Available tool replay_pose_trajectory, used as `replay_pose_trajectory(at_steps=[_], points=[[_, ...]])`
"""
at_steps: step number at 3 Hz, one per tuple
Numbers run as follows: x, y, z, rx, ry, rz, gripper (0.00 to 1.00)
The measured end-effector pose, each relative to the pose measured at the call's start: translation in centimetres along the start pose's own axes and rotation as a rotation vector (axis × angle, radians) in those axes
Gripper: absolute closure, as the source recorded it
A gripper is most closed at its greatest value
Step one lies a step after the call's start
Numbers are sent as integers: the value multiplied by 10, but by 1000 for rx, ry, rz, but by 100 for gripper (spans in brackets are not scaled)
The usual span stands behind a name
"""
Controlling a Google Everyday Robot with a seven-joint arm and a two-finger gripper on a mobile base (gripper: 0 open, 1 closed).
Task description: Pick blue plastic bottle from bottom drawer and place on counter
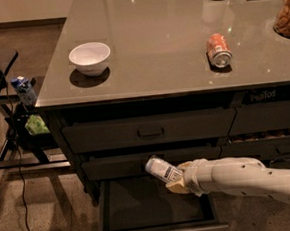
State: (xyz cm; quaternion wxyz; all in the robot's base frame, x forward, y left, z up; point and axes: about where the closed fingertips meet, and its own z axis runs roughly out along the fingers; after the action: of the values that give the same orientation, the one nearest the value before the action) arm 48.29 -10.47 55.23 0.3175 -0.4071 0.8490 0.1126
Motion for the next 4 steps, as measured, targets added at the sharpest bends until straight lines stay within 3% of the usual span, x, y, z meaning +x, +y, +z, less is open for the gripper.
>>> replay_pose_trajectory(at_steps=[2, 3, 4], points=[[-33, -35, -60, 105, 7, 2, 100], [-64, -53, -109, 193, -1, -34, 100], [-64, -53, -109, 193, -1, -34, 100]])
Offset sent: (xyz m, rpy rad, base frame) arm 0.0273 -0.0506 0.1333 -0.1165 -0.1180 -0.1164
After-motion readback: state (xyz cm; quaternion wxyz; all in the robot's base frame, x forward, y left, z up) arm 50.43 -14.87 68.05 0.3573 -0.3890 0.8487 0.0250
